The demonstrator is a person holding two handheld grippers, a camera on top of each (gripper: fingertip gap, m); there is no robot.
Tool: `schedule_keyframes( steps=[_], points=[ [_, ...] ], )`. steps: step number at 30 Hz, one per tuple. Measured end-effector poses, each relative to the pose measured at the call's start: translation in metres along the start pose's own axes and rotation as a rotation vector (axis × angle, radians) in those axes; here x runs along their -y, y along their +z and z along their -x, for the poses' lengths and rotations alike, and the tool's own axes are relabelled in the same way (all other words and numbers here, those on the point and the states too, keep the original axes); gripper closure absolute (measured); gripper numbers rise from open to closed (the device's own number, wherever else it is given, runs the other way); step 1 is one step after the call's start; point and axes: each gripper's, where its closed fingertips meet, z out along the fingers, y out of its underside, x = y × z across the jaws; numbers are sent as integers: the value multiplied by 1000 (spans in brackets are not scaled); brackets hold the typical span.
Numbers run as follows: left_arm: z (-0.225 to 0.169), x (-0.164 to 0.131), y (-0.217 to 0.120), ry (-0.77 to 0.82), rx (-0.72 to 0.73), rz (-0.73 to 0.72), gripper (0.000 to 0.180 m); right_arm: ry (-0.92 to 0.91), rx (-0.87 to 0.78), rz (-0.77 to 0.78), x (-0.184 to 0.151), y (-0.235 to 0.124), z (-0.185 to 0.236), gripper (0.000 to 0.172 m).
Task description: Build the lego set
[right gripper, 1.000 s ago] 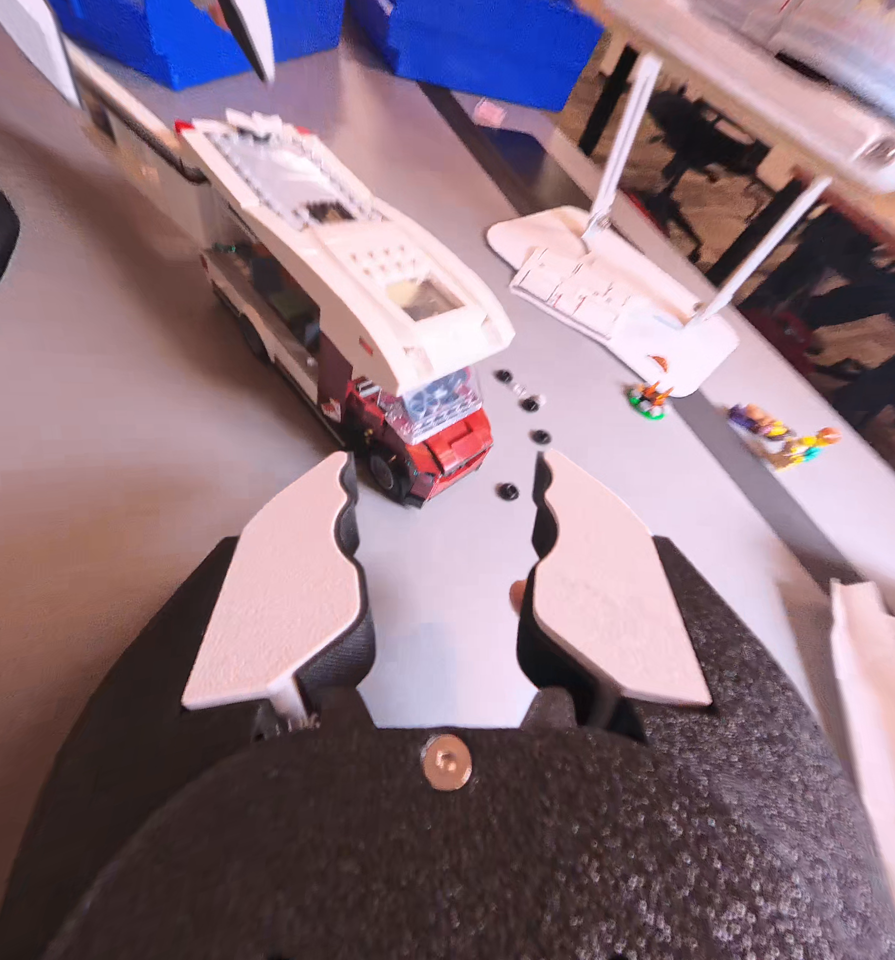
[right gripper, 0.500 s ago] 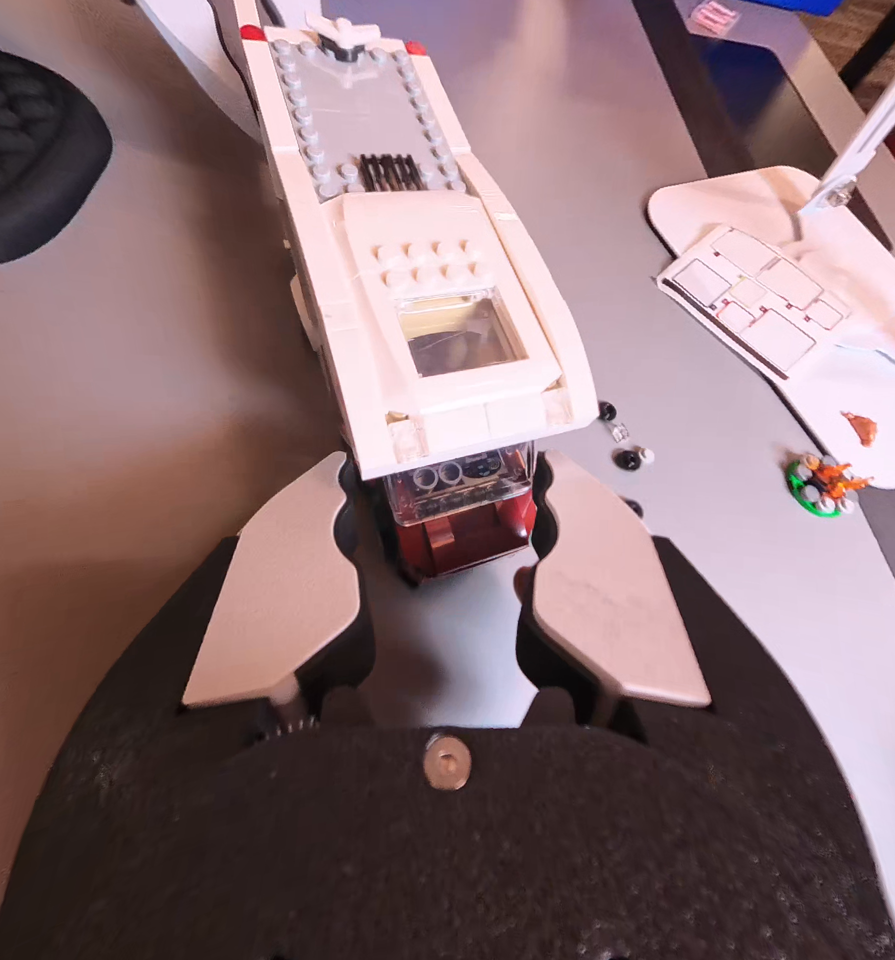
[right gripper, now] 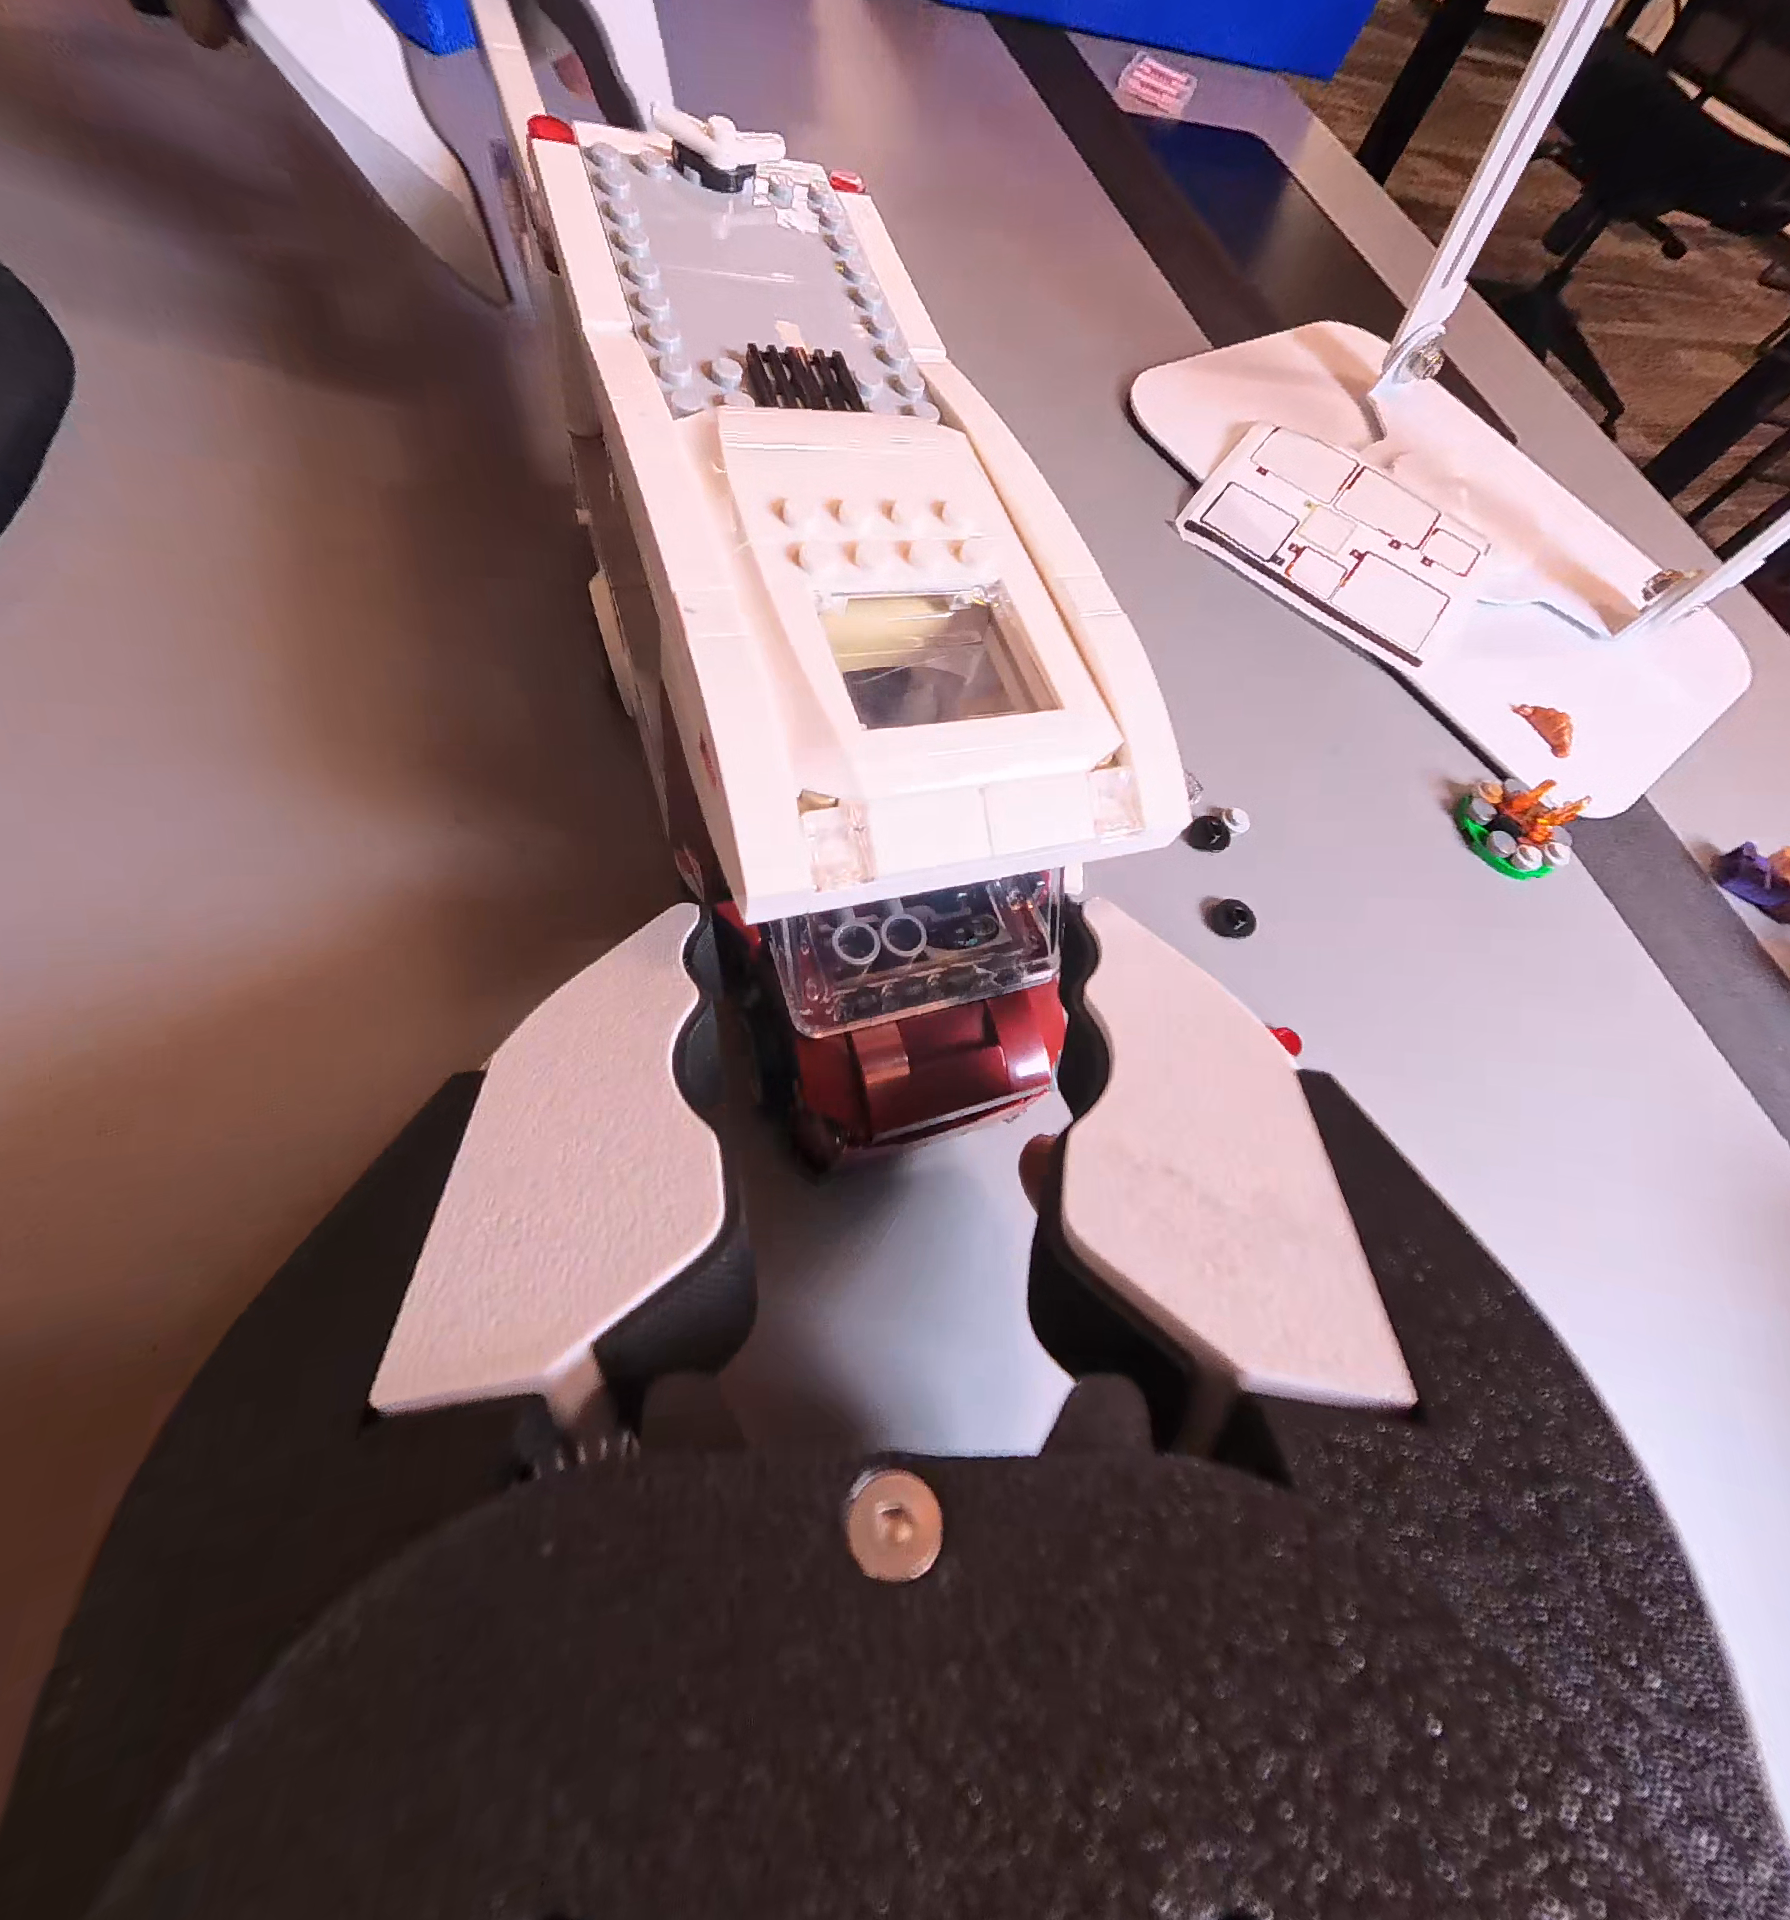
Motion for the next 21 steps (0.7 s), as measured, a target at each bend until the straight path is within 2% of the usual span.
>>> schedule_keyframes(
  steps=[5,10,15,18,21],
  points=[
    [-1,18,-17,16,93,-78,127,-2,-37,-10,6,7,3,110],
    [3,16,-16,81,176,-13,131,-5,-67,-1,22,29,13,111],
    [12,11,-11,55,214,1,132,-6,-61,0,33,43,18,111],
    [13,10,-13,48,222,-15,132,20,10,-61,41,33,20,105],
    [12,20,-23,14,206,-94,133,73,74,-202,73,2,5,105]
  ],
)
